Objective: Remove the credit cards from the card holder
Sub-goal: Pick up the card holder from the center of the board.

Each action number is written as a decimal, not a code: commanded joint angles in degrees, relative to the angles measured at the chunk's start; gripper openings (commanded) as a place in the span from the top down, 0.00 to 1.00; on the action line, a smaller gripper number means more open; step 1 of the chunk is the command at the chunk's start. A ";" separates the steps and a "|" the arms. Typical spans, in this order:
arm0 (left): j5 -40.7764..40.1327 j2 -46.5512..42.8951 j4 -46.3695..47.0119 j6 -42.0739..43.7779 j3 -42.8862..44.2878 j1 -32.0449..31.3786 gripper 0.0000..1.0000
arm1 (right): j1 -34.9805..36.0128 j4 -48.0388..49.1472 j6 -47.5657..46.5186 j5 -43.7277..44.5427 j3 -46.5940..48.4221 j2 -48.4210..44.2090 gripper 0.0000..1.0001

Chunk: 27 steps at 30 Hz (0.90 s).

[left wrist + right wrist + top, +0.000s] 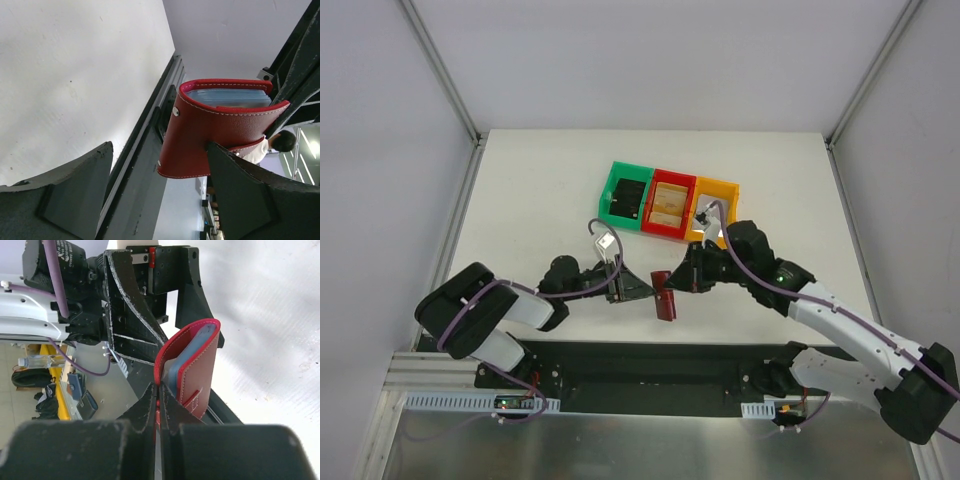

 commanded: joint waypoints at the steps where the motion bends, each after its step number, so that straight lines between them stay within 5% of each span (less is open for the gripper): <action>1: 2.47 -3.90 23.01 -0.66 1.26 0.69 0.25 | -0.22 5.02 1.70 -5.42 1.57 -2.15 1.00; 27: 1.68 -21.40 22.57 -2.15 5.22 0.69 0.24 | -0.40 11.52 7.23 -12.46 7.46 -4.52 0.99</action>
